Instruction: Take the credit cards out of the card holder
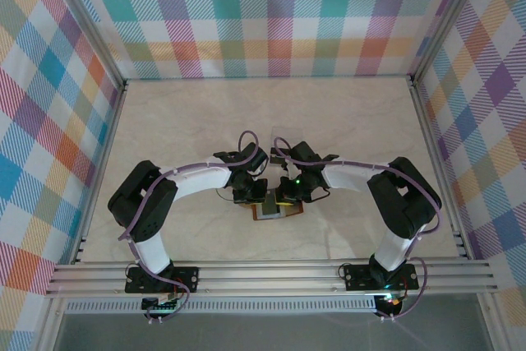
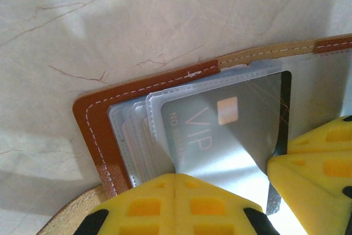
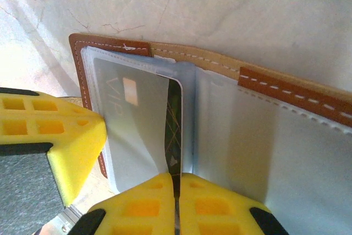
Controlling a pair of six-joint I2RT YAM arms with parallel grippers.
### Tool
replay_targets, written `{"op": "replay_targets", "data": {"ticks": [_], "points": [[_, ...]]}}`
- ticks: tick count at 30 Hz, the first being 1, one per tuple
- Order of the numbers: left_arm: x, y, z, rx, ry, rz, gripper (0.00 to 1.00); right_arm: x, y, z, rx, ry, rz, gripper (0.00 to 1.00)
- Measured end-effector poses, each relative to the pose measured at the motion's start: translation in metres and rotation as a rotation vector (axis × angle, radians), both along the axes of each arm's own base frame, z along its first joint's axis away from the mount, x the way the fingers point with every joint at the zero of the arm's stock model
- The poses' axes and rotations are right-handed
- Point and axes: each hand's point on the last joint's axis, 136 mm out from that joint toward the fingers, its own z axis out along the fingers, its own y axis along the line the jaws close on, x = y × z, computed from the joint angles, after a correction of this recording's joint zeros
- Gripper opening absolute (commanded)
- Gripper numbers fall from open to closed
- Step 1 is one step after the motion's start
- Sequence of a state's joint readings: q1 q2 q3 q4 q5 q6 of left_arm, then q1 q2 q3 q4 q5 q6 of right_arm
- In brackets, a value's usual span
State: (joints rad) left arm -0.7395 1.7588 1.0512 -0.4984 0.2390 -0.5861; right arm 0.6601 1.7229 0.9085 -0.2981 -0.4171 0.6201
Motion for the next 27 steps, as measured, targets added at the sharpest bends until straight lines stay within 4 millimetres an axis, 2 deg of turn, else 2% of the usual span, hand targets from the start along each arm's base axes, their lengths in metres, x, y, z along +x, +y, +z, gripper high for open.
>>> {"op": "replay_targets", "data": {"ticks": [3, 13, 17, 27], "points": [[0.0, -0.001, 0.0, 0.002, -0.003, -0.003, 0.02, 0.0, 0.0, 0.001, 0.005, -0.002, 0.001, 0.13], [0.0, -0.001, 0.0, 0.002, -0.007, -0.003, 0.02, 0.002, -0.002, 0.003, 0.012, -0.009, -0.009, 0.09], [0.0, -0.001, 0.0, 0.001, -0.007, -0.004, 0.02, 0.003, -0.003, 0.003, 0.013, -0.013, -0.009, 0.13], [0.001, -0.001, 0.0, 0.007, -0.012, -0.002, 0.02, 0.006, -0.014, 0.0, -0.005, -0.011, -0.036, 0.07]]}}
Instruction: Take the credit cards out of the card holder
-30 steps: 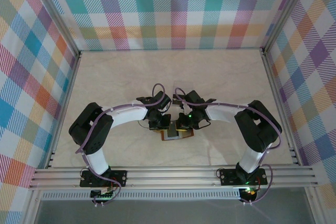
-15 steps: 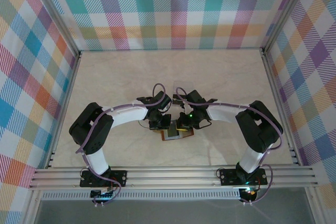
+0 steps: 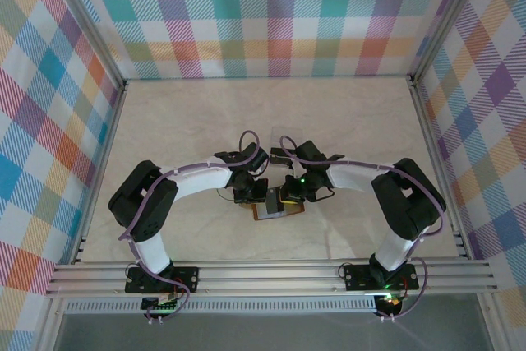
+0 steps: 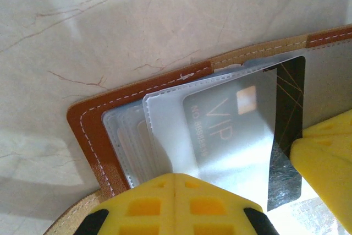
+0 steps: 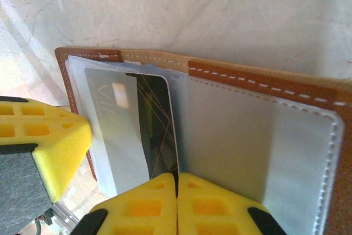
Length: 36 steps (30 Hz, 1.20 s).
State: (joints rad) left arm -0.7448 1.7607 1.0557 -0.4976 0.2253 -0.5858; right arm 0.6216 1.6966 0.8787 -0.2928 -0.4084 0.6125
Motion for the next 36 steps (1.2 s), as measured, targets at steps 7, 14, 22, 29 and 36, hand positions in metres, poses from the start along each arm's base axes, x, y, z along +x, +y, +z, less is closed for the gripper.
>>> {"op": "replay_targets", "data": {"ticks": [7, 14, 22, 29, 36], "points": [[0.0, 0.0, 0.0, 0.0, -0.001, 0.0, 0.02, 0.001, -0.006, 0.005, -0.024, -0.019, -0.011, 0.07], [0.0, 0.0, 0.0, 0.001, 0.0, -0.002, 0.02, -0.001, -0.02, 0.012, -0.09, -0.049, -0.01, 0.06], [0.0, 0.0, 0.0, 0.002, 0.002, -0.003, 0.02, 0.003, -0.026, 0.027, -0.134, -0.087, 0.013, 0.05], [0.0, 0.0, 0.0, 0.004, 0.004, -0.003, 0.02, 0.002, -0.03, 0.033, -0.158, -0.094, 0.029, 0.05], [0.0, 0.0, 0.0, 0.004, 0.005, -0.003, 0.02, 0.0, -0.028, 0.034, -0.154, -0.09, 0.038, 0.11]]}}
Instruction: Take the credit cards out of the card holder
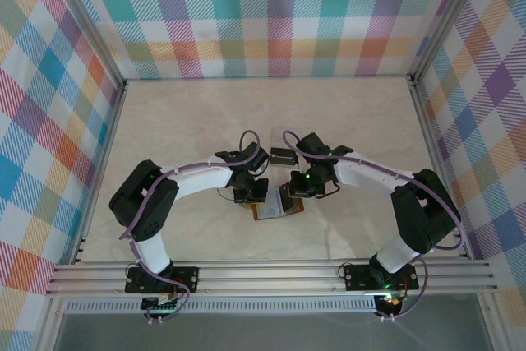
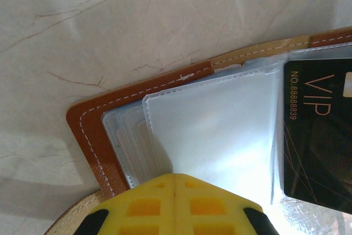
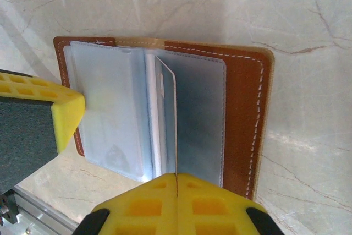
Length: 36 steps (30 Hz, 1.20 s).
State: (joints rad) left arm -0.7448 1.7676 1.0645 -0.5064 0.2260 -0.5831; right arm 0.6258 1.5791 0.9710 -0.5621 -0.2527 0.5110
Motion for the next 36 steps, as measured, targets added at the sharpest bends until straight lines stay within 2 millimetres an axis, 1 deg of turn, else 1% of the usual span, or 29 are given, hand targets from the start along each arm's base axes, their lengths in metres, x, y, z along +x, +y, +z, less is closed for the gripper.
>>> {"op": "replay_targets", "data": {"ticks": [4, 12, 18, 25, 28, 33, 36], "points": [[0.0, 0.0, 0.0, 0.0, 0.001, 0.0, 0.02, -0.002, 0.005, 0.001, 0.02, 0.01, 0.007, 0.13], [0.0, 0.0, 0.0, 0.003, 0.003, 0.0, 0.02, -0.001, 0.011, -0.006, 0.044, 0.031, 0.014, 0.14], [0.0, 0.0, 0.0, 0.007, 0.007, -0.001, 0.02, -0.002, 0.015, -0.007, 0.057, 0.043, 0.013, 0.09], [0.0, 0.0, 0.0, 0.008, 0.007, -0.002, 0.02, 0.0, 0.013, -0.006, 0.044, 0.034, 0.009, 0.08], [0.0, 0.0, 0.001, 0.008, 0.006, -0.004, 0.02, 0.002, 0.011, 0.001, 0.028, 0.008, 0.022, 0.07], [0.0, 0.001, 0.001, 0.016, 0.005, -0.004, 0.02, 0.014, 0.009, 0.023, 0.004, -0.087, 0.056, 0.07], [0.0, 0.002, 0.001, 0.026, 0.005, -0.006, 0.03, 0.022, 0.008, 0.035, -0.011, -0.154, 0.109, 0.06]]}}
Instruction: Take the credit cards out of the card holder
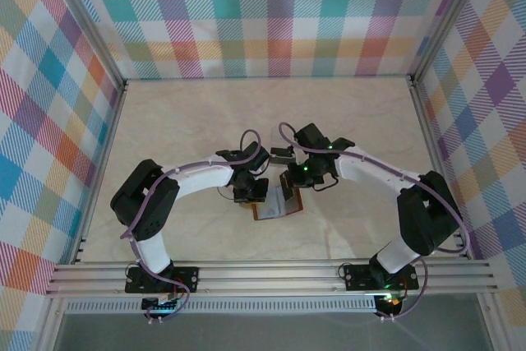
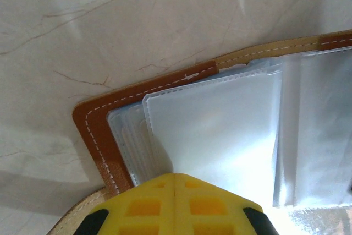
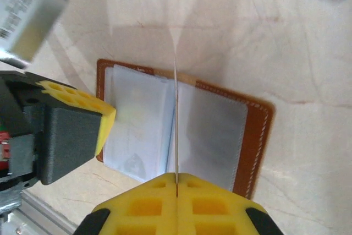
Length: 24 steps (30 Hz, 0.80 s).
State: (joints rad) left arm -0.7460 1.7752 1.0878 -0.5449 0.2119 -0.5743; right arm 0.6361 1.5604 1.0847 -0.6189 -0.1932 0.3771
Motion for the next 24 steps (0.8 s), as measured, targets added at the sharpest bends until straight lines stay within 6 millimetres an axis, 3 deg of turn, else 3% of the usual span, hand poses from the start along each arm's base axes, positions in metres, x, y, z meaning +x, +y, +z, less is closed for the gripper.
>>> {"op": "replay_targets", "data": {"ticks": [6, 17, 24], "points": [[0.001, 0.005, 0.001, 0.034, -0.01, -0.006, 0.05, 0.011, -0.002, 0.012, -0.056, -0.137, 0.175, 0.03], [0.003, 0.01, 0.003, 0.064, -0.018, 0.0, 0.1, 0.021, 0.001, 0.03, -0.103, -0.424, 0.677, 0.0], [0.007, 0.017, 0.019, 0.077, -0.068, 0.013, 0.11, 0.055, 0.005, 0.05, -0.133, -0.524, 0.826, 0.0]]}}
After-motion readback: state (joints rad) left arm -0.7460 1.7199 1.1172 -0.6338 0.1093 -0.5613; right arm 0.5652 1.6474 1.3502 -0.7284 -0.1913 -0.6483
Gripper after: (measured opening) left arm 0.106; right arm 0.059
